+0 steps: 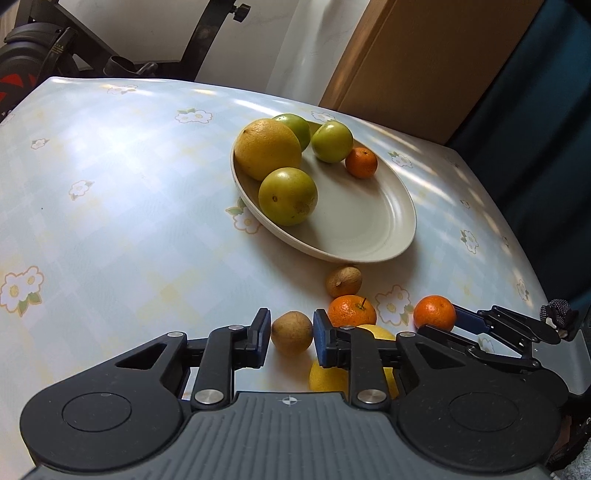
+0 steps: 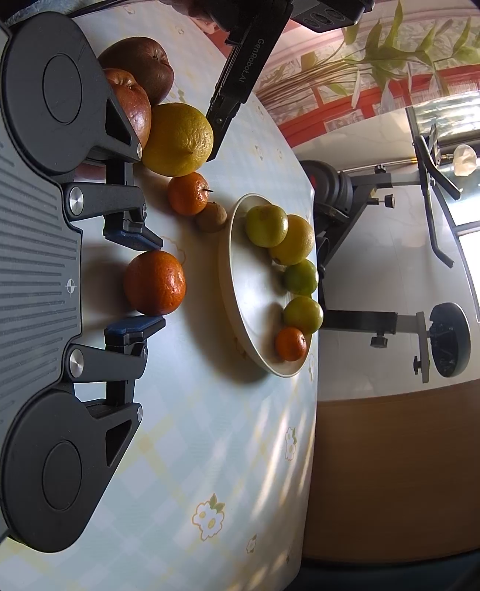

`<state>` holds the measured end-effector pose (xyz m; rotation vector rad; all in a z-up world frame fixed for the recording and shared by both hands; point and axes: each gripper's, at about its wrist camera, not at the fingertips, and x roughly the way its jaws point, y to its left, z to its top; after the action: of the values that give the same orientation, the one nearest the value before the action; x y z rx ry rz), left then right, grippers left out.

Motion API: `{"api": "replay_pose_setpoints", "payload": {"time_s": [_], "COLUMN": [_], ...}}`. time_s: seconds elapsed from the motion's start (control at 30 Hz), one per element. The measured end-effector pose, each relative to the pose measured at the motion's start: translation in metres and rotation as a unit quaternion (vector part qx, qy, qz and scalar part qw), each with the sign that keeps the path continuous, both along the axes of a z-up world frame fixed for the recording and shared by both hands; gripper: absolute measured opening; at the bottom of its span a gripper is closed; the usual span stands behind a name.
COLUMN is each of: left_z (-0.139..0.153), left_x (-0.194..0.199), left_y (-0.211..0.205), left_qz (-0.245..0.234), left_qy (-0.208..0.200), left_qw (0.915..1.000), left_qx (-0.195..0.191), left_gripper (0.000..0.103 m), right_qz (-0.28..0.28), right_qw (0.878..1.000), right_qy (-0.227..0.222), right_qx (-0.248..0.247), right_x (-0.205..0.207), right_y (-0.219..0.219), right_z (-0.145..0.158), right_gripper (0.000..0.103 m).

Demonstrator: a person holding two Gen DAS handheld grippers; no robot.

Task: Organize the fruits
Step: 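Carry the mandarin toward the plate with the right tool while the left tool grasps a brown kiwi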

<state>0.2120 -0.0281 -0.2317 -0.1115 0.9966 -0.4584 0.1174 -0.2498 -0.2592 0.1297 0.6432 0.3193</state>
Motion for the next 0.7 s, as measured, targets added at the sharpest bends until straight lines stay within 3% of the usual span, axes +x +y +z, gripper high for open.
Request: {"api": "replay_pose_setpoints", "payload": {"time_s": [0.3,0.7], "left_z": [-0.008,-0.004], "left_x": [0.002,-0.011], "left_y": [0.008,0.002], "left_qz": [0.018,0.019], "left_qy": [0.026,-0.015], "left_qw": [0.9992,0.9997], "left_qx": [-0.025,0.008], "left_gripper": [0.03,0.028], "right_qz": [0.005,0.004], "right_qw": [1.0,1.0], "right_qy": [0.002,0.002], "right_qx": [0.003,0.005], "right_x": [-0.001,-0.002], "right_y": [0.0,0.001], "right_z": [0.0,0.0], "right_gripper": [0.036,0.036]}}
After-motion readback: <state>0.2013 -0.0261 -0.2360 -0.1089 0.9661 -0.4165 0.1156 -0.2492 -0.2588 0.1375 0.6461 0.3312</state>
